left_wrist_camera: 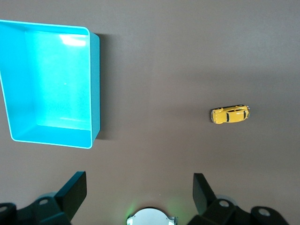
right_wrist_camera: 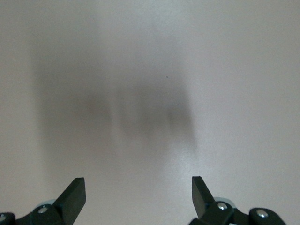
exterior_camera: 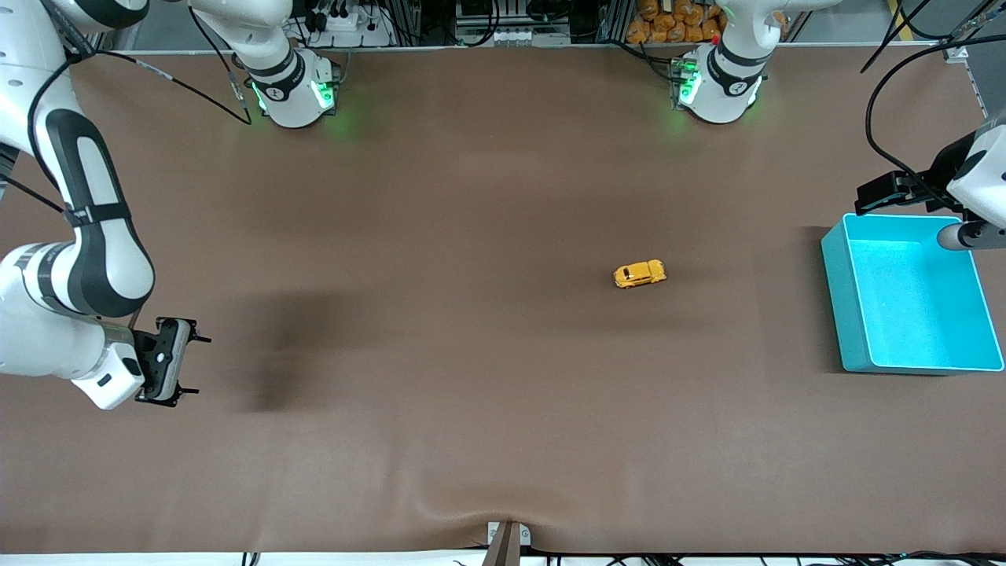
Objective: Wind and store yellow beetle car
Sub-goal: 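Raise the right gripper while the left gripper moves toward the car, then lower the left gripper over the car while the right arm withdraws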
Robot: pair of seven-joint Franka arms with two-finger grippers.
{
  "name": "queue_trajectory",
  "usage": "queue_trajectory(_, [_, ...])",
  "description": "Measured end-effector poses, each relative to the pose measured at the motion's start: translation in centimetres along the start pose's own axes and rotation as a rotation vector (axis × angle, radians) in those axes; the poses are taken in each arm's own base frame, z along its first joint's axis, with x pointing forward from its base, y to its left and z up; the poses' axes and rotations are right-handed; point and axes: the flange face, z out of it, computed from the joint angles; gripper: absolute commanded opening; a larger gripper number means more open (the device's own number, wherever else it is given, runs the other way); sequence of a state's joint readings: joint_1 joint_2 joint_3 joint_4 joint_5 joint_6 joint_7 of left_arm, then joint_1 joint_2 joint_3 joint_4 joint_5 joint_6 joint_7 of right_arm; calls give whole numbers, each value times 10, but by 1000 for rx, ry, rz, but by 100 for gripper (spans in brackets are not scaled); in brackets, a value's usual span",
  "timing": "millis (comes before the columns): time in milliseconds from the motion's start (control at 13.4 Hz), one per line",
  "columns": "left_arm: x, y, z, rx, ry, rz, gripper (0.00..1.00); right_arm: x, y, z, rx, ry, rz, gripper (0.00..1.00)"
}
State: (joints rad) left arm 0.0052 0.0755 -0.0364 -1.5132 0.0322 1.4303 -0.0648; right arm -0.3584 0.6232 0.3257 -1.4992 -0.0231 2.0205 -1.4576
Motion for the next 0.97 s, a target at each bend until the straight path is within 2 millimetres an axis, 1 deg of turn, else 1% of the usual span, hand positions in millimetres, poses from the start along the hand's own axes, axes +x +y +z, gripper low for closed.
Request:
queue_trajectory(224, [1,1,6,1,-13,-5,100,9,-16,-26,-20,-21,138,100])
queue_trajectory(523, [3,7,14,4,-25,-43,100,22,-40,-73,-34,-52,324,100])
queue_trajectory(747, [6,15,21,5,-22,-67,100,54,-58,-100,-44,-70,470,100])
queue_trajectory(821, [9,20,24,6,-16,-92,100,61,-64,-110,-51,-74,518,100])
queue_trajectory(971, [14,34,31,8,-6,-164,100,67,-74,-131,-67,-81,613,100])
